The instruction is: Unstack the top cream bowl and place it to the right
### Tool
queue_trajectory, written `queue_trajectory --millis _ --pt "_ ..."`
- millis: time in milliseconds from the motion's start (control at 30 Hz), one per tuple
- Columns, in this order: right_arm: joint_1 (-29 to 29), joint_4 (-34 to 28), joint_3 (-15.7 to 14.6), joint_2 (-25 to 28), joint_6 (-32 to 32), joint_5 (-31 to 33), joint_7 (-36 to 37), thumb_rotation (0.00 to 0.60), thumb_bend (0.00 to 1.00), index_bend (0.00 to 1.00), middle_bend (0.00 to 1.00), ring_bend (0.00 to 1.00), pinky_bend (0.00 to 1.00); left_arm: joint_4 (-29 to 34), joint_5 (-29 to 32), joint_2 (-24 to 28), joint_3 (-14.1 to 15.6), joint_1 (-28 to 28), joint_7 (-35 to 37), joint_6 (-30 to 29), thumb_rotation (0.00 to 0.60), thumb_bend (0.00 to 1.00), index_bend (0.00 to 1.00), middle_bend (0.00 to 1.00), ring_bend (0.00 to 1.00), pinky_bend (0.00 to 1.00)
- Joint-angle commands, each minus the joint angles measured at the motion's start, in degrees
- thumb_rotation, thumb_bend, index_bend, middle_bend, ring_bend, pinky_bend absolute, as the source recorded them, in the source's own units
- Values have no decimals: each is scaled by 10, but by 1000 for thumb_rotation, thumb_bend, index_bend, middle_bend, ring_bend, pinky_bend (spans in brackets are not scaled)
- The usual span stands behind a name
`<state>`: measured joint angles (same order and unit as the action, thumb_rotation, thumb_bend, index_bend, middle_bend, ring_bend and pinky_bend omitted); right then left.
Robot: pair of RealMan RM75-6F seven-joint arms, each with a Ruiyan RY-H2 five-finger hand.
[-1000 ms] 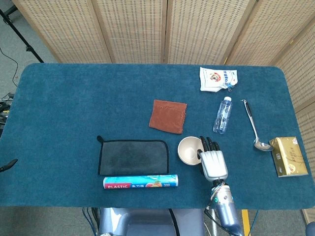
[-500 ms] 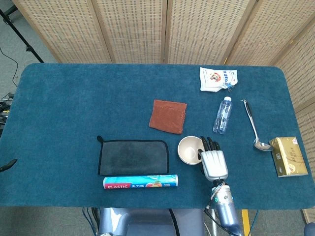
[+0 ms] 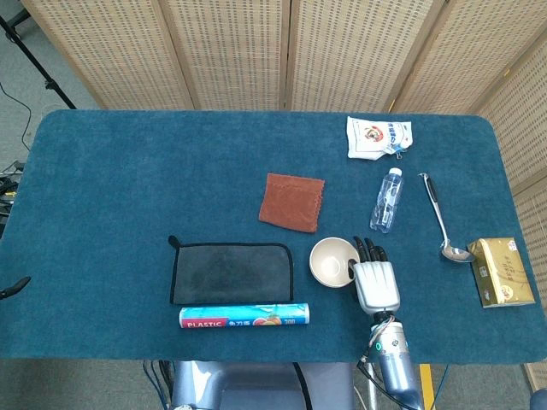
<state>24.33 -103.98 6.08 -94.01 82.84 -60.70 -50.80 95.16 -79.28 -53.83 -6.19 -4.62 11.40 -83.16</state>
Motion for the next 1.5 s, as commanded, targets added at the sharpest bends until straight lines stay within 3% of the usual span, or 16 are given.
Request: queue_trajectory --millis 33,1500 --pt "0 -2 2 1 1 1 -2 600 403 568 111 105 166 0 0 0 0 0 0 0 432 0 168 0 0 0" --pt "3 -19 23 14 12 17 -27 600 403 604 120 110 167 1 -1 0 1 0 0 1 432 0 168 0 0 0"
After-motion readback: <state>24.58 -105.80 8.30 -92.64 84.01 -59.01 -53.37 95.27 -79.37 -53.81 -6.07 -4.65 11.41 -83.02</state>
